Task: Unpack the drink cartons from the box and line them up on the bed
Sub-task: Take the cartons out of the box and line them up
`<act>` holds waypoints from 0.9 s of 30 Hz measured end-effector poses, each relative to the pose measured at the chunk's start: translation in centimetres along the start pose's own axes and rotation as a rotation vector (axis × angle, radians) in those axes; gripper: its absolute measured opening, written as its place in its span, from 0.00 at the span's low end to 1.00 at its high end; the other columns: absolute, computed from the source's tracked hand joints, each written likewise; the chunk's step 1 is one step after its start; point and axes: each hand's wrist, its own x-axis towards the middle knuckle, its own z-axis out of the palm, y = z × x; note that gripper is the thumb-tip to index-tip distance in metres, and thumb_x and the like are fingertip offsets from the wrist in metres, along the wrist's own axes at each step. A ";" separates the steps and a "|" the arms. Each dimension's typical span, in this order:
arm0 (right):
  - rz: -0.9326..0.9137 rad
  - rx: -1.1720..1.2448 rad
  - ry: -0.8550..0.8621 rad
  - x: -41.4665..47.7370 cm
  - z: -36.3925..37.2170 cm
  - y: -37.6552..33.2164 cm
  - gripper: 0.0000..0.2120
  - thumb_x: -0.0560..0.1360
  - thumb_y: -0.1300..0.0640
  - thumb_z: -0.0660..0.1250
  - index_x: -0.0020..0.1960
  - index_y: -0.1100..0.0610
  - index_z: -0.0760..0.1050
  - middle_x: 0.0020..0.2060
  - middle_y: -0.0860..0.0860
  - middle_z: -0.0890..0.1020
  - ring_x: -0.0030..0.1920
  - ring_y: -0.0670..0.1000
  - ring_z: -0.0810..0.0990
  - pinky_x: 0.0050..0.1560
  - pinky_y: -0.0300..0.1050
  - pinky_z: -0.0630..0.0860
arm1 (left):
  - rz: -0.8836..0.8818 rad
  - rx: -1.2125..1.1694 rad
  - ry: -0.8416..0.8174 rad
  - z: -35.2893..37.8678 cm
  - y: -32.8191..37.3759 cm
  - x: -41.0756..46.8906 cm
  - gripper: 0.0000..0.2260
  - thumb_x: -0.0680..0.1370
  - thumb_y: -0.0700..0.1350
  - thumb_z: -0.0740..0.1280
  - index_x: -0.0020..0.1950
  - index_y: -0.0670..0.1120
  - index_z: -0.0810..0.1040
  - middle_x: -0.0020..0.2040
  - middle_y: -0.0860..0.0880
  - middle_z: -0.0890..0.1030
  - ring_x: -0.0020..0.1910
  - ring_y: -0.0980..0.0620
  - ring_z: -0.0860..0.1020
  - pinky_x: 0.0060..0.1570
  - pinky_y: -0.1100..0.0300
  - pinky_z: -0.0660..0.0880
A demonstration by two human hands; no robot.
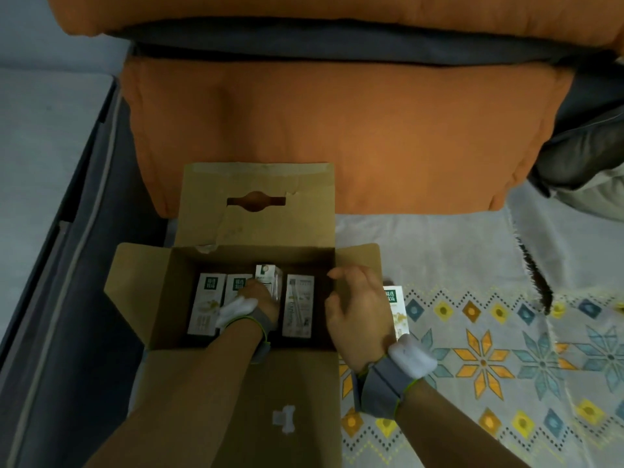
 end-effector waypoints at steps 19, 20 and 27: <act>0.281 0.468 -0.181 1.4 -2.9 -0.1 0.11 0.78 0.45 0.56 0.49 0.48 0.74 0.42 0.49 0.83 0.39 0.44 0.80 0.35 0.30 0.75 | 0.379 -1.334 -0.317 -2.0 1.6 -9.8 0.13 0.81 0.42 0.56 0.53 0.54 0.78 0.45 0.54 0.86 0.45 0.55 0.84 0.42 0.60 0.81; 0.304 0.550 -0.181 1.5 -3.3 0.1 0.11 0.77 0.43 0.56 0.48 0.45 0.75 0.41 0.47 0.83 0.39 0.42 0.81 0.36 0.30 0.76 | 0.378 -1.374 -0.346 -2.0 2.1 -10.0 0.13 0.81 0.42 0.55 0.55 0.52 0.78 0.47 0.53 0.86 0.47 0.53 0.84 0.43 0.59 0.81; 0.462 1.013 -0.208 2.6 -5.0 1.5 0.13 0.77 0.44 0.56 0.57 0.44 0.74 0.54 0.54 0.82 0.54 0.55 0.81 0.59 0.59 0.76 | 0.392 -1.521 -0.503 -1.6 5.6 -10.9 0.14 0.81 0.42 0.53 0.59 0.45 0.76 0.52 0.45 0.83 0.49 0.50 0.82 0.47 0.58 0.81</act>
